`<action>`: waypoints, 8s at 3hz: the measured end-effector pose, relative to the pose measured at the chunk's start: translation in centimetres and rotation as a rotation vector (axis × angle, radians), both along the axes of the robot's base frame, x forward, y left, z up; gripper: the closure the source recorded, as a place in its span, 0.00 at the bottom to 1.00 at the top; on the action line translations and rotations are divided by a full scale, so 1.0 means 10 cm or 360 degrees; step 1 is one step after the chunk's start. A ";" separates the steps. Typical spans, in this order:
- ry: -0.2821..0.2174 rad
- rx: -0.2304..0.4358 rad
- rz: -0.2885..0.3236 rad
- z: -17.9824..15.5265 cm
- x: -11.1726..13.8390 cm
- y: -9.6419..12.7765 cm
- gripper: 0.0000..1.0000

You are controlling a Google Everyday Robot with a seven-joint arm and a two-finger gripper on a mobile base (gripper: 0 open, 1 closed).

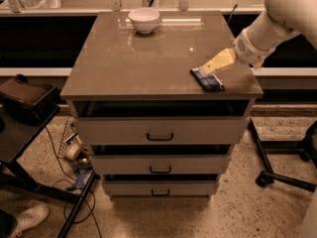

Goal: Move rxbar blueberry near white bowl

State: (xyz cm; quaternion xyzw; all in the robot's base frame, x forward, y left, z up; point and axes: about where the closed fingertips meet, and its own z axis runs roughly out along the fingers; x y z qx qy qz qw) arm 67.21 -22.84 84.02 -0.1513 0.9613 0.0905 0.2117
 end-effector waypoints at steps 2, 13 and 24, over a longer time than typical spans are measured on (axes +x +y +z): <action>0.0047 -0.0033 0.0021 -0.44 -0.11 0.20 0.02; -0.0284 -0.0586 0.0264 1.85 0.53 0.97 1.00; 0.0512 -0.0119 -0.0157 -0.34 0.30 0.87 0.49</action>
Offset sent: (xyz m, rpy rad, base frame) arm -0.0187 0.0273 -0.0604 -0.0356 0.0363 0.0217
